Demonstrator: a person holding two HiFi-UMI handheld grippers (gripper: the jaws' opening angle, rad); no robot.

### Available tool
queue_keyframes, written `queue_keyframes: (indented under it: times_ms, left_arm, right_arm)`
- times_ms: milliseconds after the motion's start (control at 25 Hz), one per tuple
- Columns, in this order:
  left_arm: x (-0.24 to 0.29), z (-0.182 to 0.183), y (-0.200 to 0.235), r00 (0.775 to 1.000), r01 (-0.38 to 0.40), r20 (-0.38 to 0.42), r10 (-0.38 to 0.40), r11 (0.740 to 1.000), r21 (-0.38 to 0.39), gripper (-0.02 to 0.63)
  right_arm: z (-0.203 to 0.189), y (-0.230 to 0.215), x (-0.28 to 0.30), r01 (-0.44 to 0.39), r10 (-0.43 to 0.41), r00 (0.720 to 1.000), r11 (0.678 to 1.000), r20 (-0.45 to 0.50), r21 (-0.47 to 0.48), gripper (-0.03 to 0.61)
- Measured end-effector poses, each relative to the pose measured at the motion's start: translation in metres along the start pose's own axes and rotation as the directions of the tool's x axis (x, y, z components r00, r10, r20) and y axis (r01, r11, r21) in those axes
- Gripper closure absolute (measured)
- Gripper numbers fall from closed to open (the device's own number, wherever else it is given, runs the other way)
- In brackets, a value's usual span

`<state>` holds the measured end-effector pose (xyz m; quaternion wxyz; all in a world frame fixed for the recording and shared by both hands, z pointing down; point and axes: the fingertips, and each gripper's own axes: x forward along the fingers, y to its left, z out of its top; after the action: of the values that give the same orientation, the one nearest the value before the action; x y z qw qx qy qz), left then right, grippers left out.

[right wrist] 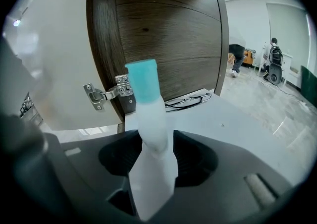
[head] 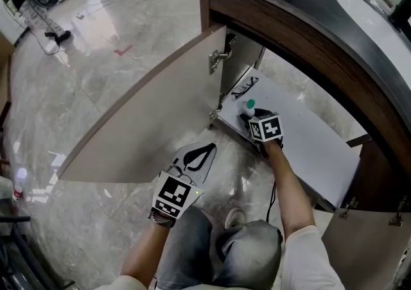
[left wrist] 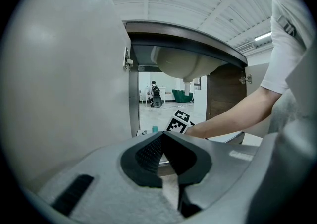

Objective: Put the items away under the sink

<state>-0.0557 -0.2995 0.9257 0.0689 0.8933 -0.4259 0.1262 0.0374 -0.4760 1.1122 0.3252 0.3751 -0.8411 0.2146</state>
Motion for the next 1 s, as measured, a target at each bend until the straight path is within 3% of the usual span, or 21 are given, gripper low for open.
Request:
queue_keyframes:
  times_ms: [480, 880, 1000]
  left_arm:
    - [-0.026, 0.026, -0.013, 0.999, -0.011, 0.04, 0.009, 0.999, 0.048, 0.609]
    - [-0.044, 0.066, -0.027, 0.995, -0.013, 0.103, 0.005, 0.997, 0.076, 0.609]
    - [-0.048, 0.08, -0.034, 0.993, -0.009, 0.118, -0.003, 0.995, 0.096, 0.607]
  right_arm:
    - [0.006, 0.017, -0.067, 0.034, -0.039, 0.995, 0.998, 0.092, 0.056, 0.404]
    - [0.016, 0.053, -0.169, 0.006, -0.024, 0.972, 0.997, 0.235, 0.077, 0.562]
    - [0.019, 0.068, -0.204, -0.002, -0.012, 0.96, 0.999, 0.281, 0.047, 0.572]
